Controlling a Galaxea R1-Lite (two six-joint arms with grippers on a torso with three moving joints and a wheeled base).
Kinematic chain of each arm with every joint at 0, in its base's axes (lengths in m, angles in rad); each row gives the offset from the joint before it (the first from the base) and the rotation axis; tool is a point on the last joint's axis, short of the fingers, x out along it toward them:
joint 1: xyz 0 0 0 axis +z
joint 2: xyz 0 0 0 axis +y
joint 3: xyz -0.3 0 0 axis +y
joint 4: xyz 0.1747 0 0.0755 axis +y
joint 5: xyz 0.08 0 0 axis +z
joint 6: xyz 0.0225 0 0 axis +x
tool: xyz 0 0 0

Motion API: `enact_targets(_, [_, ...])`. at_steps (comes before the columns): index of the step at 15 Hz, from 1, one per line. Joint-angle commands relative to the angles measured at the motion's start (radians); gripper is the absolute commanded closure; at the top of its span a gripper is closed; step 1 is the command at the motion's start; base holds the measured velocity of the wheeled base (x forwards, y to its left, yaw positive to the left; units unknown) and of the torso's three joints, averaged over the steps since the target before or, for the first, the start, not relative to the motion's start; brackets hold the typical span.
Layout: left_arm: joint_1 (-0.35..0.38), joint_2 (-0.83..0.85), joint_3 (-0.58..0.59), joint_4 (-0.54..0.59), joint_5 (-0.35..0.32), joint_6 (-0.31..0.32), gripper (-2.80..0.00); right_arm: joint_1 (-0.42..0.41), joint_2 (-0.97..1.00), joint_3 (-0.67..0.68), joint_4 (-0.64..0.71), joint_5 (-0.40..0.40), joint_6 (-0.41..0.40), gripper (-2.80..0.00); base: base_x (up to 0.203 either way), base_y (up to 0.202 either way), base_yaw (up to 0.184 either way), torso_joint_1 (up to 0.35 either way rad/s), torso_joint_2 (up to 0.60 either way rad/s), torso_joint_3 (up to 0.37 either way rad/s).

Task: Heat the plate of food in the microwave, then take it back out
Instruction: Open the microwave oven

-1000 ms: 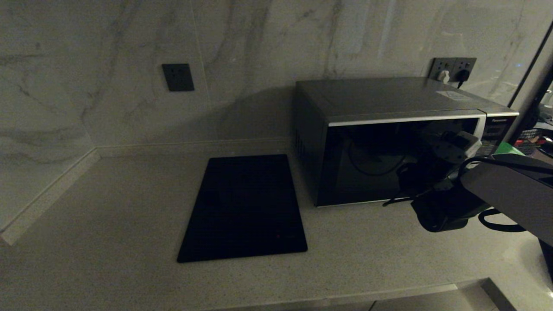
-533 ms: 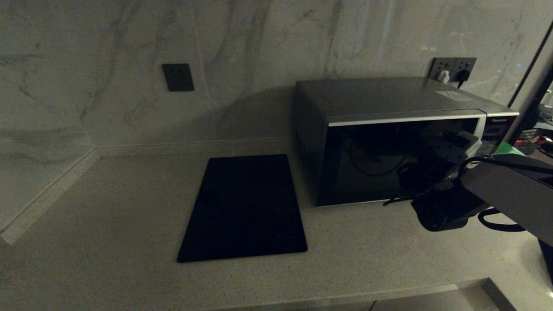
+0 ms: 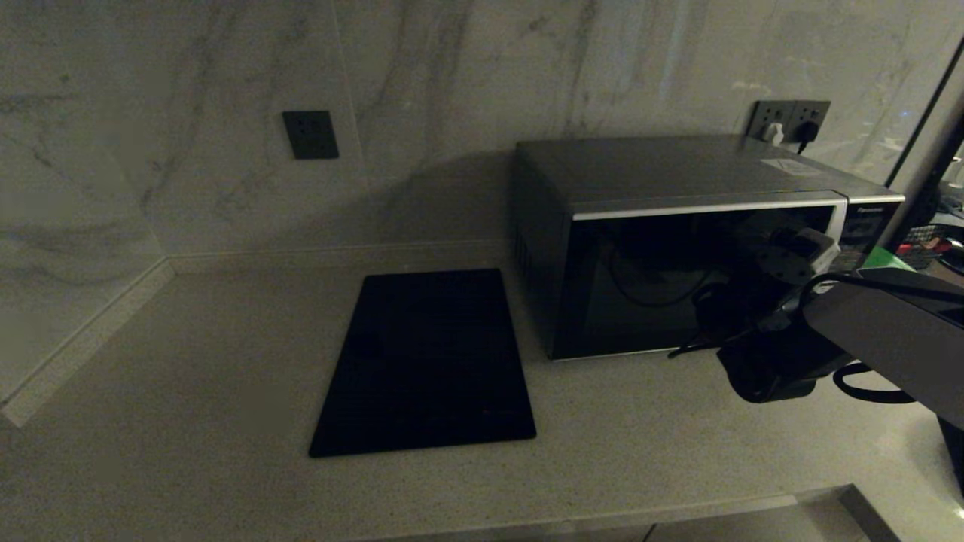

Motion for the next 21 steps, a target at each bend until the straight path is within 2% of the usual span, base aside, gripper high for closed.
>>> enact_targets(1, [0.000,0.002,0.000,0.000,0.001,-0.001,0.00,-0.003,-0.001,-0.003,-0.009,-0.007,-0.003,-2.80,0.000,0.000,0.000,0.000,0.00,0.000])
enact_targets(21, [0.000,0.002,0.000,0.000,0.001,-0.001,0.00,-0.011,-0.007,-0.002,-0.009,-0.007,-0.002,-2.80,0.000,0.000,0.000,0.000,0.00,0.000])
